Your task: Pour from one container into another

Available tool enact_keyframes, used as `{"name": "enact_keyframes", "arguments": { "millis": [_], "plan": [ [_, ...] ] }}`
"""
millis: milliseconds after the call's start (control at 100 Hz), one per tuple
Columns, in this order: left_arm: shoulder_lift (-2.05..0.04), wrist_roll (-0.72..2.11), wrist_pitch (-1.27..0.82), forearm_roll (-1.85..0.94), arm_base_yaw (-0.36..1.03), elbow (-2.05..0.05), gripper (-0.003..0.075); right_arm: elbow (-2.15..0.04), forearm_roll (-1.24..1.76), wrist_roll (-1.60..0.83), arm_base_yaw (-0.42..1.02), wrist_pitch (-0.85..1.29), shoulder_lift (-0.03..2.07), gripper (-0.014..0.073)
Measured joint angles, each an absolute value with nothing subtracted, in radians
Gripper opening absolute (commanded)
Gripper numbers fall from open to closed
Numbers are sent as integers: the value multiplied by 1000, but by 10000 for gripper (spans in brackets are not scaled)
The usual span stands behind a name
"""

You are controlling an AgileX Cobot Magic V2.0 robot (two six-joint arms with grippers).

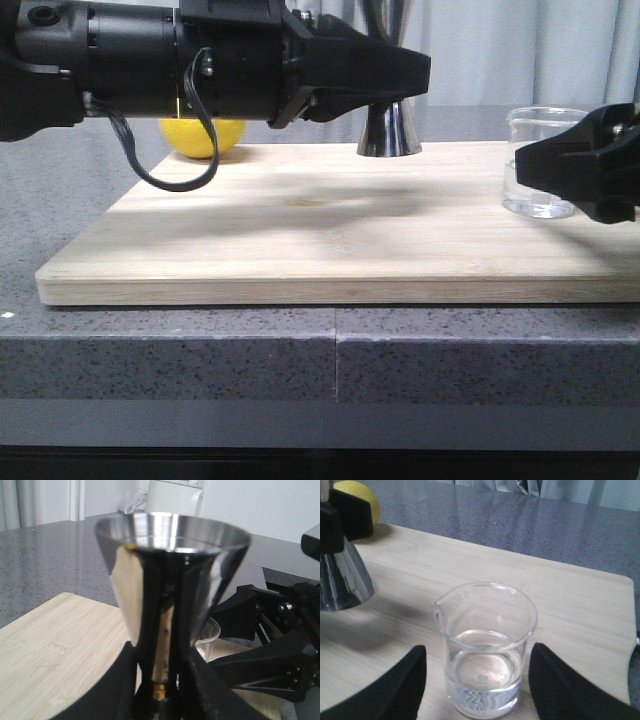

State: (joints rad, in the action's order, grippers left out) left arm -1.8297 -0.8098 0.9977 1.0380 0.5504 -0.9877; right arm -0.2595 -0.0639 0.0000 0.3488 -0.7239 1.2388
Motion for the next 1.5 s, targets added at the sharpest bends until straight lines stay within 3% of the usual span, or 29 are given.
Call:
{"name": "enact_keyframes", "arguments": {
  "millis": [970, 1300, 1500],
  "plan": [
    [-1830, -827, 1005, 1076, 550, -988, -21, -321, -64, 0, 349, -841, 1408, 406],
    [-1830, -827, 1005, 1077, 550, -988, -21, -321, -64, 0, 349, -845, 1408, 247],
    [-1830, -827, 1005, 1077, 550, -988, -21, -321, -64, 0, 349, -845, 1408, 227]
  ]
}}
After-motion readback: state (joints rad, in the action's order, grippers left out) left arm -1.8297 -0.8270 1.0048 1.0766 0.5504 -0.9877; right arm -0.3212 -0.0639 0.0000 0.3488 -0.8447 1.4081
